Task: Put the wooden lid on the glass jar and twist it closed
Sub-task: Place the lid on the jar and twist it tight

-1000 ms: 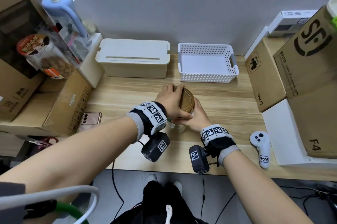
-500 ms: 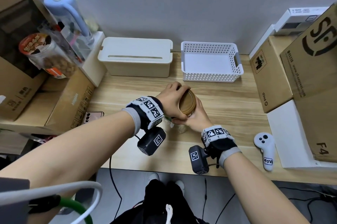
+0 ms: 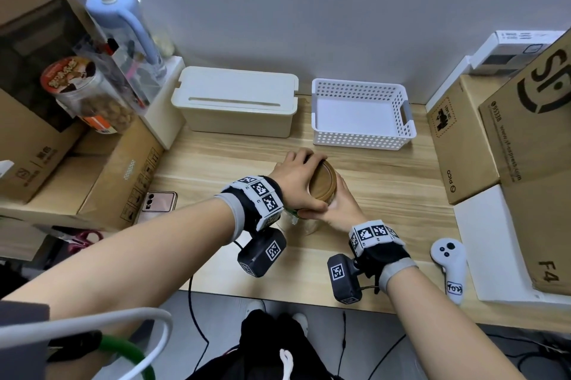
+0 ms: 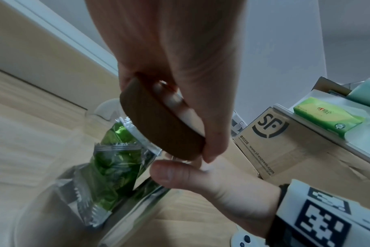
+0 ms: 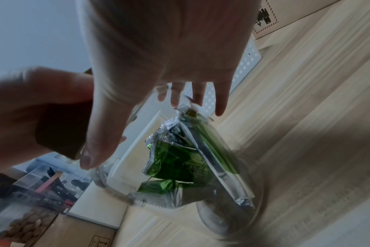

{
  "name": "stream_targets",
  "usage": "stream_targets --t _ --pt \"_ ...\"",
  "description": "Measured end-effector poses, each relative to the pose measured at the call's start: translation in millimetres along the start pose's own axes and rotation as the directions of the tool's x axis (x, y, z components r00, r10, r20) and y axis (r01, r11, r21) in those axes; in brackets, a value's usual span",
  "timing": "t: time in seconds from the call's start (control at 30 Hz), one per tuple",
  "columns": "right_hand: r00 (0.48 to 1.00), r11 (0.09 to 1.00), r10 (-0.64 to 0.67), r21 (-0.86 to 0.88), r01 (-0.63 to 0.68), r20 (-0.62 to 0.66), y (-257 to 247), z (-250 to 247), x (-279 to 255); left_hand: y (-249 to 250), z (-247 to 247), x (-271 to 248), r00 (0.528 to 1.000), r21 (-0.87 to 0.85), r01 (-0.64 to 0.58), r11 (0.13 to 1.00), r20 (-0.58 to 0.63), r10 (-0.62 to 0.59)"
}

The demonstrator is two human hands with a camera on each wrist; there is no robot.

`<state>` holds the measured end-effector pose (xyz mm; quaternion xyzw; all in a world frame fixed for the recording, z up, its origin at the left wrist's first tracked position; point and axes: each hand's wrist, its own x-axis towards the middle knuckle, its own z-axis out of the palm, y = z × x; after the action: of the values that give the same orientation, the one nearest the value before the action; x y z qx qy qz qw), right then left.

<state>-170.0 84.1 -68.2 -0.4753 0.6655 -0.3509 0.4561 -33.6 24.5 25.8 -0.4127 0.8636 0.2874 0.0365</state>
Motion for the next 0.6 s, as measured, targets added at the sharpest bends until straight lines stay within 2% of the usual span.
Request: stream_targets --t 0.23,0.37,0.5,0.6 --pt "1.000 1.000 0.000 -0.006 0.000 0.014 -3.6 -0.4 0.4 -5.7 -3.6 4.2 0.997 0.037 -0.067 0.997 0.034 0.066" --pt "1.000 1.000 -0.017 -0.012 0.017 0.026 -7.3 -3.3 -1.7 -11.4 -0.3 6.4 0.994 0.011 -0.105 0.994 0.009 0.105" --pt "0.999 1.000 0.000 0.014 0.000 0.034 -8.4 -2.1 -3.5 -16.2 -4.3 6.6 0.994 -0.142 -0.102 0.985 0.010 0.105" --pt "0.999 0.999 0.028 0.032 -0.028 0.017 -9.2 -1.0 -6.1 -11.8 -11.0 4.9 1.000 -0.374 -0.004 0.927 0.004 0.006"
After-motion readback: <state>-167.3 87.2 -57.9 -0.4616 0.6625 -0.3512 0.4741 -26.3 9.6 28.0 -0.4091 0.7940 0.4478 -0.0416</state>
